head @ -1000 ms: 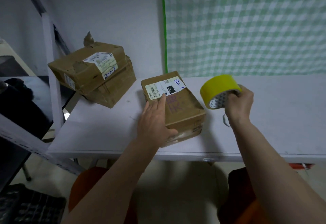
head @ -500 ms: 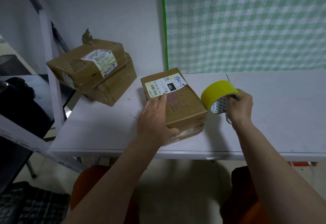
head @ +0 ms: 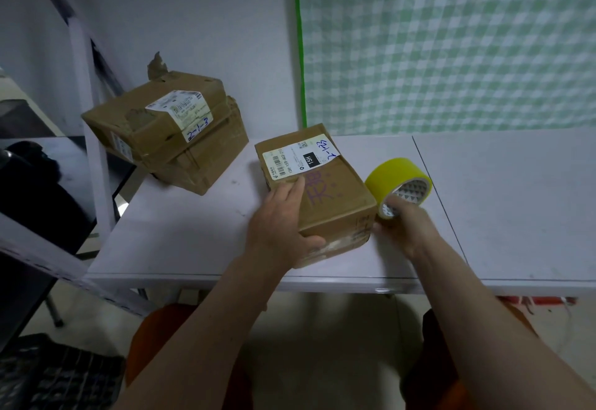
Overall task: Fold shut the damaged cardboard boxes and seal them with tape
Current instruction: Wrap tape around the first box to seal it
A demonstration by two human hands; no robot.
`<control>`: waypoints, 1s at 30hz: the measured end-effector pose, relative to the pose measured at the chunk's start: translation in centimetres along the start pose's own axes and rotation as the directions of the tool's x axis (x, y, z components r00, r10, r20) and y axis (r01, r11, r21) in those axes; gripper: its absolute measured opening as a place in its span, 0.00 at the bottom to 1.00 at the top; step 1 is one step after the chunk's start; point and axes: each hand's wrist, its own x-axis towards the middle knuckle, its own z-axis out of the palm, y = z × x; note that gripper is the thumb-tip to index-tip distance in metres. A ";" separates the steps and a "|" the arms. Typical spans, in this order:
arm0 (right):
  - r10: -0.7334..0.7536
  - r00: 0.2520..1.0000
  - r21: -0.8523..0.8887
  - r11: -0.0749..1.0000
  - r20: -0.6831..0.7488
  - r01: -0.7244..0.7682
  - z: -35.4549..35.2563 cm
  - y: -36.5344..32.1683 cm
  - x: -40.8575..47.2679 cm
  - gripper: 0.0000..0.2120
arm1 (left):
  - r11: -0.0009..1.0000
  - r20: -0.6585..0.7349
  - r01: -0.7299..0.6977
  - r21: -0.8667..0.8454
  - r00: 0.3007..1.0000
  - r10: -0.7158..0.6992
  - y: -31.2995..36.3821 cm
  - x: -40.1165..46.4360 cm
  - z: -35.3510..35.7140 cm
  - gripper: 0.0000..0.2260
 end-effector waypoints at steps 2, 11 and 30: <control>0.067 0.995 -0.004 0.998 0.080 -0.067 0.6 1.5 -0.5 0.06 | 1.000 -0.004 0.007 -0.023 1.000 -0.007 -0.2 -0.1 0.0 0.48; -0.043 0.987 -0.080 0.995 0.157 0.056 3.9 1.2 -3.2 0.11 | 0.967 -0.099 0.109 -0.229 0.986 -0.134 -2.1 -1.7 0.4 0.51; -0.492 0.837 -0.881 0.250 0.241 0.401 7.2 -1.9 -8.6 0.20 | 0.836 -0.152 0.048 -0.547 0.976 -0.155 -1.0 -1.1 2.1 0.47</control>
